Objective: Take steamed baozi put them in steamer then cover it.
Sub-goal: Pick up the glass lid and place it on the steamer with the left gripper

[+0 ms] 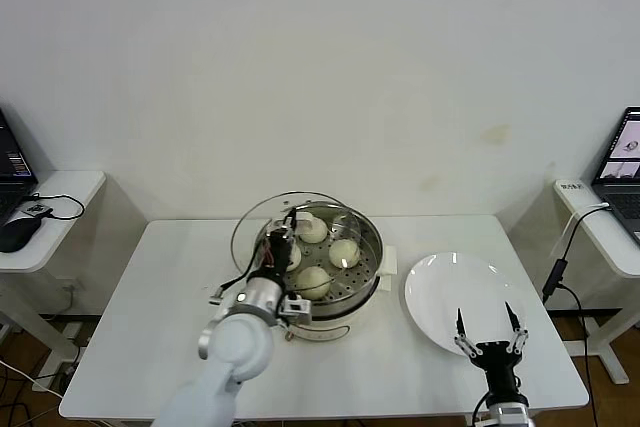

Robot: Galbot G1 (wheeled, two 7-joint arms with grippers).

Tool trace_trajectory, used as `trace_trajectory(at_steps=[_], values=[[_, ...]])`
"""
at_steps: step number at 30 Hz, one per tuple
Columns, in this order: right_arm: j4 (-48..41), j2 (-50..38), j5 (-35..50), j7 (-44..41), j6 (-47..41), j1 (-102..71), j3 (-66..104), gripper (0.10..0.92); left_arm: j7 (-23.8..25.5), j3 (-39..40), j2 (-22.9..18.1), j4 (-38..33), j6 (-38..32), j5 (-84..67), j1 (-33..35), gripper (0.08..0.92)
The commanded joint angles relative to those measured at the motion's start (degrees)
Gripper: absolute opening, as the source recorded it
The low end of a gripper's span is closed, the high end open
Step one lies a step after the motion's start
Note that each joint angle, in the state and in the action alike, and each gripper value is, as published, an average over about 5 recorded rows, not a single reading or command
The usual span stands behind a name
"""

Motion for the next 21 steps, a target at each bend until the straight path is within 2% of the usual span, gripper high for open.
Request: trace_trajectory(at_steps=[1,21], values=[[-0.5,0.2,-1.0,0.2,0.2,0.1,-0.3,0.823,0.6,2.8,-8.2,4.9,-0.1,6.4,-1.8,0.124],[-1.5,0.2,-1.1,0.1,0.8,-0.1,-0.7,0.823,-0.4,1.8,-9.5,6.5,-2.0,9.4,0.7,0.124]])
